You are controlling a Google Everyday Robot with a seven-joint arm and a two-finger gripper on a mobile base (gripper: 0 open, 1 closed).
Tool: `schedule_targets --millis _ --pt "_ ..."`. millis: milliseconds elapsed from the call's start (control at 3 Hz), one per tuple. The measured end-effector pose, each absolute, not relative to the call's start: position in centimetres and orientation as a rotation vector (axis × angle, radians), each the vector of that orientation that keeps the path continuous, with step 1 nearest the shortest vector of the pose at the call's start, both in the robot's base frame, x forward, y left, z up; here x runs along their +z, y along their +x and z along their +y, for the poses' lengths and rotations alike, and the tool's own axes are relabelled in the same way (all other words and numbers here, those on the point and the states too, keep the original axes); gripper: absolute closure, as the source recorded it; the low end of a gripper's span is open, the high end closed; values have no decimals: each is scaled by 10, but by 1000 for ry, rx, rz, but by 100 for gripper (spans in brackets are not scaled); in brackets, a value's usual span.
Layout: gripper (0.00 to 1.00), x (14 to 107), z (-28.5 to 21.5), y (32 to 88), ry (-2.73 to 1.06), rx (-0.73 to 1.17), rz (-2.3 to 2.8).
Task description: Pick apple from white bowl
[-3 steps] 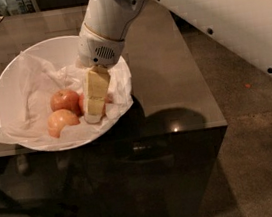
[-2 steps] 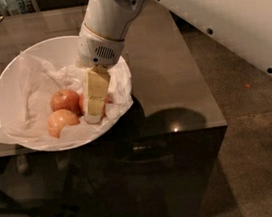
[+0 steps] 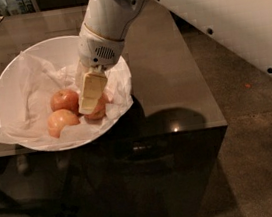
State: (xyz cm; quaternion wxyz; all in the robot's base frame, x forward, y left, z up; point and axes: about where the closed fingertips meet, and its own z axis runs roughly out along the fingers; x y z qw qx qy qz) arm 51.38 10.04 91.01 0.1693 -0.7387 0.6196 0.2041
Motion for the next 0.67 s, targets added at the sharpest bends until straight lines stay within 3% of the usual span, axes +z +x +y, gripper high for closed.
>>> schedule_targets --millis 333,667 --pt "57 910 100 514 -2100 580 1761" --pt "36 910 100 514 -2100 580 1761"
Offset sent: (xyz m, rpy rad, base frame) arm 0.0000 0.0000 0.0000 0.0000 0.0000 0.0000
